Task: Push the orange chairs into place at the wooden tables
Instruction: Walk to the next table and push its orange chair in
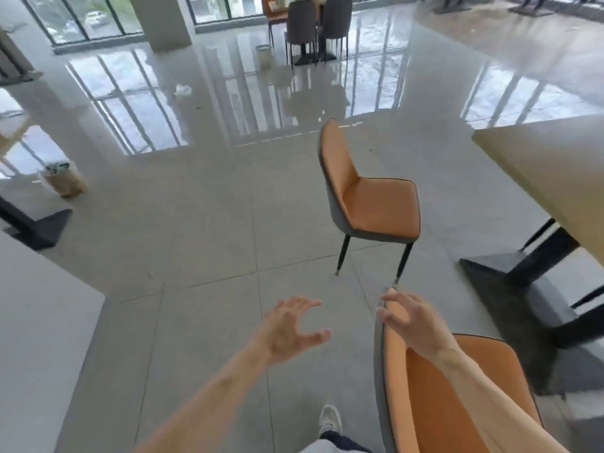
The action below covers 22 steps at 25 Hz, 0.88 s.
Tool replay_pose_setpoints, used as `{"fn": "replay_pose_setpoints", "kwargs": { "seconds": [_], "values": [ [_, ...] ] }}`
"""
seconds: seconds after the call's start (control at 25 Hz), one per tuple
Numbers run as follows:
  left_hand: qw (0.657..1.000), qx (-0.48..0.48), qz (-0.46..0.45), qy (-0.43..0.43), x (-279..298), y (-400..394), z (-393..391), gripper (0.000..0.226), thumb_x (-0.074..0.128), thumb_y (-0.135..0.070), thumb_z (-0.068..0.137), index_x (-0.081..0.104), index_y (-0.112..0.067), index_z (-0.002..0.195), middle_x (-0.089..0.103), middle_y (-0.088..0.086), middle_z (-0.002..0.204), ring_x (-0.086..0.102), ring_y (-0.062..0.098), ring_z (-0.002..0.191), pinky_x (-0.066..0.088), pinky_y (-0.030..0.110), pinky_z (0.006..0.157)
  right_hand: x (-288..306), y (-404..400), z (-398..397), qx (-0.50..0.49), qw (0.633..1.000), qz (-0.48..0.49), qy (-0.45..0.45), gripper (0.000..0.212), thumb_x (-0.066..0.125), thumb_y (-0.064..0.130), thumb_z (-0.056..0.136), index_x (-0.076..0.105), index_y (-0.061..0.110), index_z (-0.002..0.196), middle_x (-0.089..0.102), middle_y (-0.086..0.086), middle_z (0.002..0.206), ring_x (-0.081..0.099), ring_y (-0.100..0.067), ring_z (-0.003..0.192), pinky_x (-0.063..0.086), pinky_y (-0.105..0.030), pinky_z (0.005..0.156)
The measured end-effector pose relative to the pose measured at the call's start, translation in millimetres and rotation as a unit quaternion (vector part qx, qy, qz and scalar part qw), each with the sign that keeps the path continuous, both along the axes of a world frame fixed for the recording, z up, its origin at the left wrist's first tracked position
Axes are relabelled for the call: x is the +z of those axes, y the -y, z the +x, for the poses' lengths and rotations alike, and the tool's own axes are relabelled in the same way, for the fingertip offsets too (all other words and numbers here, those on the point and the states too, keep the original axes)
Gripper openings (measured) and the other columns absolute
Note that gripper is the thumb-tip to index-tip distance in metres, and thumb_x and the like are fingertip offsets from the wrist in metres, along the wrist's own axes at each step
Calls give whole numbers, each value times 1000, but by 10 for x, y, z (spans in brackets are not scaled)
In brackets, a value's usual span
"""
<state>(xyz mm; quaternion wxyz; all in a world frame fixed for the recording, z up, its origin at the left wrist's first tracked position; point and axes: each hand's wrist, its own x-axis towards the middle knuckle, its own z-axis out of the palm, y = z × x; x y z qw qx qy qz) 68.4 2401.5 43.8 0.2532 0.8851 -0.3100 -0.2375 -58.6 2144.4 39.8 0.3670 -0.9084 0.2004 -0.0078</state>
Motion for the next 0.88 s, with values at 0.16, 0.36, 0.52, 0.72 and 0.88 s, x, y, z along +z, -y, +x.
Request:
{"fn": "replay_pose_setpoints", "kwargs": {
  "seconds": [0.16,0.36,0.52,0.72,0.88],
  "values": [
    [989,-144,16,-22,-28,670,339,80,51,-79,71,43,-39,139,44,-12,145,33,12,135,28,47,113,30,240,-154,-128,992,1,-4,44,55,58,87,59,34,123,59,6,130,52,-12,118,41,-31,92],
    [936,-349,39,-32,-153,1566,597,75,55,-75,76,41,-39,140,42,-10,146,33,12,136,31,45,113,-94,107,-615,-315,947,-3,-61,47,50,63,88,54,38,127,54,8,137,47,-14,126,44,-40,103],
    [862,-503,62,-18,-348,1988,652,73,54,-77,75,41,-43,138,40,-13,147,30,12,138,25,43,115,-225,-449,-858,-466,878,40,-98,48,51,62,88,54,35,128,53,11,136,46,-13,126,43,-42,103],
    [756,-647,94,33,-588,2217,656,73,46,-81,72,43,-46,135,43,-17,142,31,12,134,19,48,114,-327,-1338,-714,-610,780,97,-102,40,57,52,87,57,36,124,53,13,133,47,-12,122,41,-37,102],
    [715,-687,102,82,-707,2333,718,74,41,-83,69,45,-45,133,43,-20,140,34,12,131,15,54,114,-436,-1767,-547,-645,746,114,-122,46,56,54,87,53,34,129,51,12,133,42,-9,123,41,-35,101]
  ]
}}
